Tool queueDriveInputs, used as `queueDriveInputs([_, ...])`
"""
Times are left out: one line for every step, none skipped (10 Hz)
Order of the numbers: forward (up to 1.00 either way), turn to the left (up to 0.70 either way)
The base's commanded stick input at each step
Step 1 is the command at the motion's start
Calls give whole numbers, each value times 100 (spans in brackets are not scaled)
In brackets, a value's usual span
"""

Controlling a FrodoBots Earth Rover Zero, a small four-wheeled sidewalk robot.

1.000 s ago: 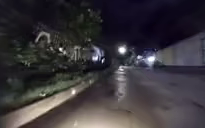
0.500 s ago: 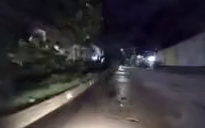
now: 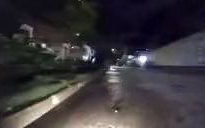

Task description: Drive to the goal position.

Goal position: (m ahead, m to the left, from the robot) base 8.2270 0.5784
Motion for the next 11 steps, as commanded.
queueDriveInputs([50, -23])
queueDriveInputs([50, -5])
queueDriveInputs([50, 0])
queueDriveInputs([50, 0])
queueDriveInputs([50, 0])
queueDriveInputs([50, 0])
queueDriveInputs([50, 0])
queueDriveInputs([50, 0])
queueDriveInputs([50, 0])
queueDriveInputs([50, 0])
queueDriveInputs([50, 0])
